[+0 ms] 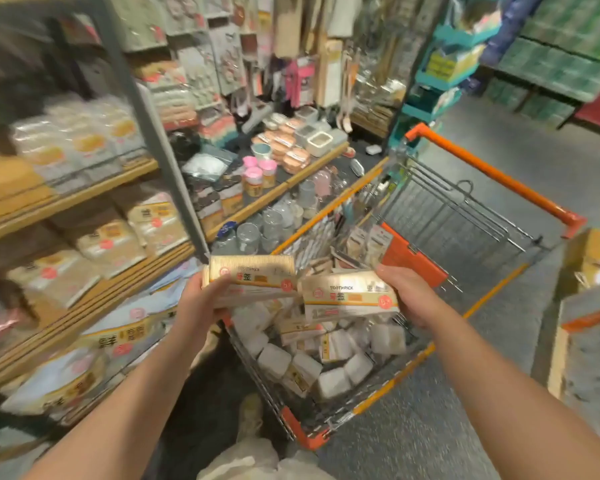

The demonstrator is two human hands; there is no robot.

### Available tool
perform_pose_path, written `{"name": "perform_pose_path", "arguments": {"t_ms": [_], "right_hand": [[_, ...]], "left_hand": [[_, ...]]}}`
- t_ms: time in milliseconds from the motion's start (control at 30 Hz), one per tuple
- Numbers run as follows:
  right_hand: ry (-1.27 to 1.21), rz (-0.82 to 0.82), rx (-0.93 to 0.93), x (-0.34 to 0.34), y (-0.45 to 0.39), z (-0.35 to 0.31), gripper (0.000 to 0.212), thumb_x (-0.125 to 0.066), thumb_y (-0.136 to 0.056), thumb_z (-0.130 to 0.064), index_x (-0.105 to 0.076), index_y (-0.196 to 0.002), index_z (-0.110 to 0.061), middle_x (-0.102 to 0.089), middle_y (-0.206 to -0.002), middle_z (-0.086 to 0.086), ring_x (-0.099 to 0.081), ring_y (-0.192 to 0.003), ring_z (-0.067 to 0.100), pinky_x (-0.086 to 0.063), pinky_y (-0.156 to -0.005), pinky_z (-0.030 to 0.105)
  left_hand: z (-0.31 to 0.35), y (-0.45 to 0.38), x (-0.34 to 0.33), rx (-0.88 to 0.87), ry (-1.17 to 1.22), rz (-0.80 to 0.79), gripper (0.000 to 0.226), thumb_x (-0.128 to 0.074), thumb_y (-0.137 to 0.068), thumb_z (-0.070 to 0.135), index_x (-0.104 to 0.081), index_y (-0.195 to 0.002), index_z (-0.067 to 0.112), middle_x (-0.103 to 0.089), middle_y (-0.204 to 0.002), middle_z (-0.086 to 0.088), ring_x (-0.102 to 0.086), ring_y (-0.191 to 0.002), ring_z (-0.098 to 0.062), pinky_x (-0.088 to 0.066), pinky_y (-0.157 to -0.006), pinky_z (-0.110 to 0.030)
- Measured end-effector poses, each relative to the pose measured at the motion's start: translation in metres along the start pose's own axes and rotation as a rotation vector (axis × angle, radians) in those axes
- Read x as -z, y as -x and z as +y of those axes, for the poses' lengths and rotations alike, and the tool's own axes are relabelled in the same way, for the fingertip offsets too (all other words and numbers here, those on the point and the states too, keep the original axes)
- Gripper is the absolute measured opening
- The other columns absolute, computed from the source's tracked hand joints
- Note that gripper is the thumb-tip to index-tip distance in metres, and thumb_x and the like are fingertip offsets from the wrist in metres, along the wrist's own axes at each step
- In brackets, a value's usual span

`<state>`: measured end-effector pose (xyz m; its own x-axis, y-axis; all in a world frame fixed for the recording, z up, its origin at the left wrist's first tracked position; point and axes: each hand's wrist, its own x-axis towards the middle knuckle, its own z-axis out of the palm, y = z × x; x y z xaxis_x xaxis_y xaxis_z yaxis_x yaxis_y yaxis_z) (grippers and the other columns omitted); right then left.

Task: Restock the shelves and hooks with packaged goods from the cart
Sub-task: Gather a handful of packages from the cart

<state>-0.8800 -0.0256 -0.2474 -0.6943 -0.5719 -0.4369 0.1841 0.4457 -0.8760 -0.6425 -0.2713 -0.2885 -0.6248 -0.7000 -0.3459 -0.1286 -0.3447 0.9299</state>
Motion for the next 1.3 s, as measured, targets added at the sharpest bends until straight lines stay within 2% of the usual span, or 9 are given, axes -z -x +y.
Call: {"name": "perform_pose_path", "arguments": {"t_ms": [67, 133, 333, 500, 600, 767, 1000, 1133, 1300], "right_hand": [[-0.040, -0.062, 0.009, -0.029, 0.003, -0.016, 0.024, -0.053, -0.099, -0.022, -0.069, -0.100, -0.004, -0.074, -0.085, 0.011, -0.069, -0.070, 0.017, -0.052, -0.070, 0.031], [-0.077, -0.108, 0.010, -0.063, 0.002, -0.033, 0.023, -0.052, -0.100, -0.022, -0.067, -0.097, -0.004, -0.074, -0.085, 0.011, -0.070, -0.068, 0.016, -0.055, -0.070, 0.030], [-0.095, -0.250, -0.001, -0.165, 0.010, -0.081, 0.030, -0.052, -0.100, -0.036, -0.067, -0.095, -0.011, -0.073, -0.076, 0.006, -0.068, -0.062, 0.017, -0.054, -0.053, 0.026], [-0.062, -0.345, -0.004, -0.277, 0.006, -0.121, 0.032, -0.053, -0.097, -0.047, -0.065, -0.101, -0.018, -0.072, -0.075, -0.001, -0.065, -0.066, 0.015, -0.049, -0.054, 0.025], [-0.038, -0.389, 0.000, -0.349, 0.008, -0.150, 0.028, -0.055, -0.096, -0.046, -0.063, -0.104, -0.020, -0.071, -0.078, -0.001, -0.066, -0.069, 0.014, -0.050, -0.052, 0.024], [-0.079, -0.509, 0.041, -0.438, 0.002, -0.188, 0.023, -0.060, -0.095, -0.037, -0.062, -0.103, -0.015, -0.072, -0.071, 0.003, -0.067, -0.057, 0.013, -0.051, -0.044, 0.023], [-0.246, -0.522, 0.106, -0.472, -0.024, -0.236, 0.033, -0.062, -0.093, -0.034, -0.060, -0.113, -0.008, -0.075, -0.095, 0.012, -0.069, -0.084, 0.025, -0.055, -0.064, 0.036], [-0.232, -0.525, 0.158, -0.477, -0.037, -0.261, 0.015, -0.056, -0.098, -0.019, -0.059, -0.106, -0.006, -0.075, -0.076, 0.007, -0.070, -0.066, 0.015, -0.057, -0.049, 0.025], [0.038, -0.483, 0.303, -0.486, -0.063, -0.280, 0.007, -0.063, -0.095, -0.017, -0.063, -0.101, -0.016, -0.074, -0.080, 0.006, -0.070, -0.068, 0.017, -0.058, -0.060, 0.032]], "left_hand": [[0.005, 0.021, 0.023, -0.008, 0.035, 0.050, 0.039, -0.068, -0.082, 0.035, -0.059, -0.116, 0.018, -0.073, -0.105, -0.005, -0.069, -0.095, -0.022, -0.058, -0.077, -0.039], [0.011, 0.039, 0.049, -0.010, 0.099, 0.147, 0.032, -0.064, -0.091, 0.028, -0.057, -0.120, 0.016, -0.072, -0.110, -0.007, -0.068, -0.100, -0.024, -0.054, -0.084, -0.043], [0.038, 0.072, 0.123, -0.081, 0.187, 0.368, 0.023, -0.060, -0.095, 0.021, -0.056, -0.117, 0.017, -0.070, -0.104, -0.004, -0.066, -0.087, -0.019, -0.049, -0.065, -0.031], [0.061, 0.098, 0.218, -0.159, 0.189, 0.506, 0.041, -0.069, -0.083, 0.038, -0.059, -0.119, 0.020, -0.072, -0.110, -0.004, -0.067, -0.104, -0.026, -0.056, -0.079, -0.044], [0.082, 0.104, 0.276, -0.213, 0.151, 0.591, 0.032, -0.066, -0.089, 0.036, -0.058, -0.117, 0.022, -0.073, -0.107, -0.003, -0.068, -0.100, -0.022, -0.053, -0.072, -0.036], [0.114, 0.099, 0.347, -0.289, 0.167, 0.656, 0.040, -0.069, -0.087, 0.038, -0.058, -0.119, 0.018, -0.071, -0.109, -0.005, -0.067, -0.095, -0.022, -0.048, -0.069, -0.033], [0.126, 0.083, 0.382, -0.274, 0.123, 0.640, 0.028, -0.060, -0.093, 0.037, -0.060, -0.118, 0.023, -0.073, -0.106, 0.002, -0.066, -0.101, -0.019, -0.049, -0.070, -0.034], [0.122, 0.075, 0.376, -0.276, 0.155, 0.623, 0.034, -0.062, -0.092, 0.037, -0.059, -0.121, 0.021, -0.074, -0.106, 0.000, -0.066, -0.099, -0.021, -0.046, -0.064, -0.030], [0.115, 0.065, 0.366, -0.259, 0.192, 0.670, 0.052, -0.070, -0.078, 0.041, -0.056, -0.122, 0.016, -0.073, -0.104, -0.003, -0.066, -0.087, -0.018, -0.047, -0.062, -0.031]]}}
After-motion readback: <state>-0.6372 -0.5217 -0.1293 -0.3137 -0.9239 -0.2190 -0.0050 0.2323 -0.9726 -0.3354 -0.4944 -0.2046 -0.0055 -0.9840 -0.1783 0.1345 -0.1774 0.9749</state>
